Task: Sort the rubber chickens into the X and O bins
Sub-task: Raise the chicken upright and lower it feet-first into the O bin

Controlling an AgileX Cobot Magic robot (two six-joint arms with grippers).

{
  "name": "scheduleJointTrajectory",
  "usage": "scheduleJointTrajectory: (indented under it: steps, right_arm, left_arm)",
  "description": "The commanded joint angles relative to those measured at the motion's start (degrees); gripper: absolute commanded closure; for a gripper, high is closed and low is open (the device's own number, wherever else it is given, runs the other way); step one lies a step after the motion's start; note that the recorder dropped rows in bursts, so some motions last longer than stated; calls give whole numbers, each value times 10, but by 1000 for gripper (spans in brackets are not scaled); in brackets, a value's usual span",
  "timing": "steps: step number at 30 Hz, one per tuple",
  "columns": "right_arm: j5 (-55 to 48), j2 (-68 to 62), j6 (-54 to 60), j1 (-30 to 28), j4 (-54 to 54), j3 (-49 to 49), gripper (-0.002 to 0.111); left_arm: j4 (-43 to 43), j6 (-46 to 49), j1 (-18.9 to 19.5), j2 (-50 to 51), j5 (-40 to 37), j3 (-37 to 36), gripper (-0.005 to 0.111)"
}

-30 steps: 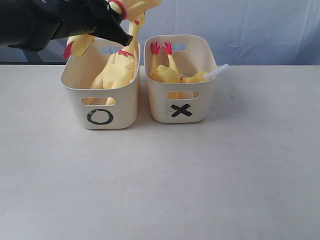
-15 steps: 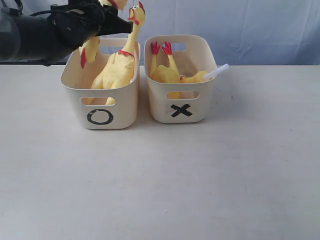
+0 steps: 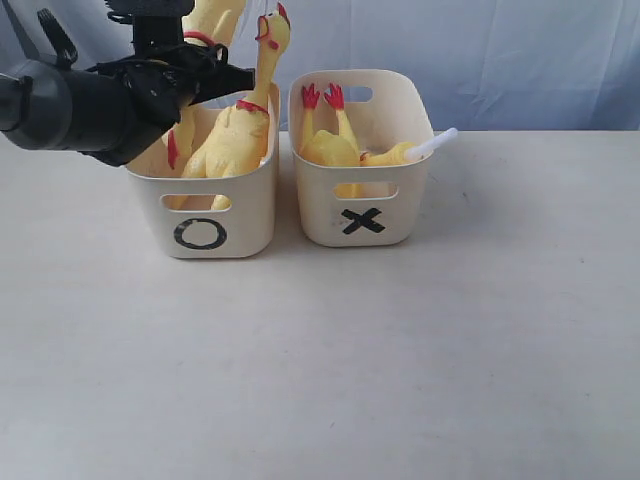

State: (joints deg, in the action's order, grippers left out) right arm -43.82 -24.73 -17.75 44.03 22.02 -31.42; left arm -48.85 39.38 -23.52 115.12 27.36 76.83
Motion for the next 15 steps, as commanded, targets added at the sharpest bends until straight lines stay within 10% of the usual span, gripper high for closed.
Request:
scheduleJointTrajectory:
  steps: [1,15]
  right_arm:
    - [2,4,2,0,1,2,109]
    - [2,4,2,0,0,2,109]
  left_arm:
    - [-7,12,0,-5,18,-5,107]
    - [-13,12,0,-5,23,-55,107]
